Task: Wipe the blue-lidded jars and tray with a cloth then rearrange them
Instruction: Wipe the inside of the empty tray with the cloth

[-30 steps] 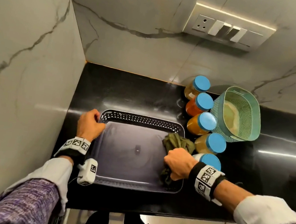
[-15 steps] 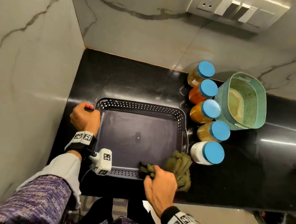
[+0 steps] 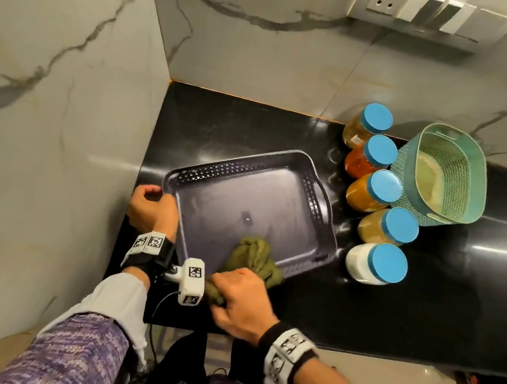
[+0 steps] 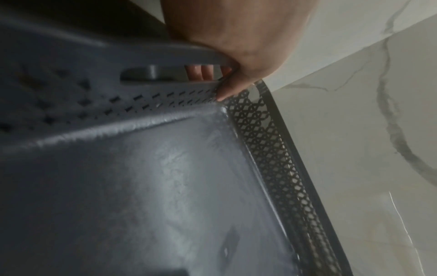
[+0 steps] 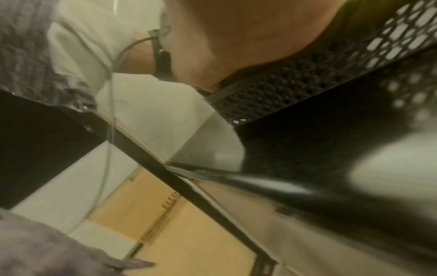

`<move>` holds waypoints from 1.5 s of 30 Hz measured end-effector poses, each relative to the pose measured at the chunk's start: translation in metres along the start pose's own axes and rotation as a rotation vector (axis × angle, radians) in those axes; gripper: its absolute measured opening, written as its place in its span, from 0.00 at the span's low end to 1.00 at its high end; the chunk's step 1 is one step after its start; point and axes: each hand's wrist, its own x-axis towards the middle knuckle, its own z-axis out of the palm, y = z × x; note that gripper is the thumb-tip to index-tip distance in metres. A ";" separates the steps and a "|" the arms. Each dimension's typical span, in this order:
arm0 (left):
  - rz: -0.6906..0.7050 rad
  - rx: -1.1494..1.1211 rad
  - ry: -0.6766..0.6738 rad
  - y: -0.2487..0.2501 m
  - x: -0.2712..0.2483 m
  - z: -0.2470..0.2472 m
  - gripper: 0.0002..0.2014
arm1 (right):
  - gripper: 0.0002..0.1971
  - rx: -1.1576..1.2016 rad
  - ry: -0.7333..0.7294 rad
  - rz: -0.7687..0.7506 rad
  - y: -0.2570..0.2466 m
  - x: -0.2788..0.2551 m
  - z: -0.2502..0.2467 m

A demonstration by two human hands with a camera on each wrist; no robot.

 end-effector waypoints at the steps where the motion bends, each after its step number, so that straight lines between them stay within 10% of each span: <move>1: 0.009 -0.004 0.012 -0.005 -0.002 -0.005 0.12 | 0.11 -0.067 -0.046 -0.063 0.019 0.003 -0.014; 8: 0.312 0.287 -0.296 -0.003 -0.014 -0.019 0.41 | 0.16 -0.576 -0.449 0.181 0.084 0.058 -0.146; 14: 0.355 0.377 -0.640 0.029 -0.006 0.028 0.24 | 0.16 -0.724 -0.411 0.356 0.053 0.068 -0.148; 17: 0.398 0.371 -0.584 0.020 -0.009 0.042 0.10 | 0.15 -0.550 -0.259 0.527 0.042 0.055 -0.124; 26: 0.317 0.268 -0.518 -0.026 -0.030 0.038 0.10 | 0.20 0.186 0.045 0.948 -0.013 0.072 -0.048; 32: 0.370 0.337 -0.570 -0.035 -0.024 0.022 0.12 | 0.07 1.259 0.264 1.126 -0.009 0.128 -0.033; 38: 0.609 0.440 -0.554 0.001 0.010 0.006 0.06 | 0.21 1.689 0.449 1.104 0.025 0.118 -0.080; 45: 0.915 0.414 -0.342 0.052 -0.004 0.019 0.24 | 0.23 1.789 0.683 0.841 0.057 0.063 -0.176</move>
